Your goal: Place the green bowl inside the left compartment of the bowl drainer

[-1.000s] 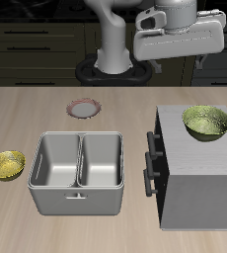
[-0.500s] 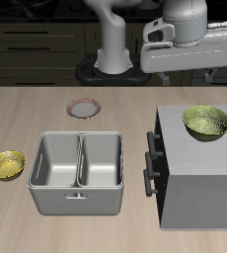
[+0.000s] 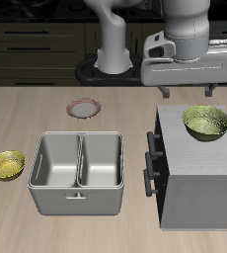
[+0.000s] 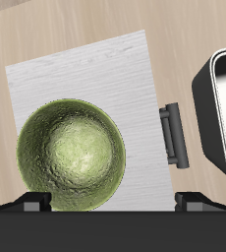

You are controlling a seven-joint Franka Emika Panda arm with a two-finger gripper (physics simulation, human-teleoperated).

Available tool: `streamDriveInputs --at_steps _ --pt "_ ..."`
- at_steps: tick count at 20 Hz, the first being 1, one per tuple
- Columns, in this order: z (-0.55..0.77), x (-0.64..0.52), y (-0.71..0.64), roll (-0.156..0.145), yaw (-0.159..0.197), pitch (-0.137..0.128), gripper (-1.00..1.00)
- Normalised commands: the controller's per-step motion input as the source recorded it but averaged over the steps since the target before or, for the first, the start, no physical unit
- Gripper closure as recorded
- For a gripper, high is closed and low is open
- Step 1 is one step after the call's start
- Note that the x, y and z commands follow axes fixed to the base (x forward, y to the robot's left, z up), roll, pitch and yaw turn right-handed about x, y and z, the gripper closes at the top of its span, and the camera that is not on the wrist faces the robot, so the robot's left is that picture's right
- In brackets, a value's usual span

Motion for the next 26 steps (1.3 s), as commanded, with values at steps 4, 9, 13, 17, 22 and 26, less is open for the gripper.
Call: streamDriveInputs --at_steps 4,9,13,17,22,26 --pt "-0.46 -0.05 0.09 0.009 0.017 0.075 -1.0" --pt "-0.42 -0.07 -0.01 0.008 0.005 0.077 -1.0" --pt "-0.19 -0.09 -0.13 -0.005 -0.002 0.032 -1.0" --pt "-0.1 -0.08 -0.09 0.052 0.006 0.0 1.0" --pt "0.01 -0.08 -0.04 0.013 0.016 -0.01 1.0" --pt "0.02 -0.03 -0.09 0.002 -0.004 -0.003 1.0"
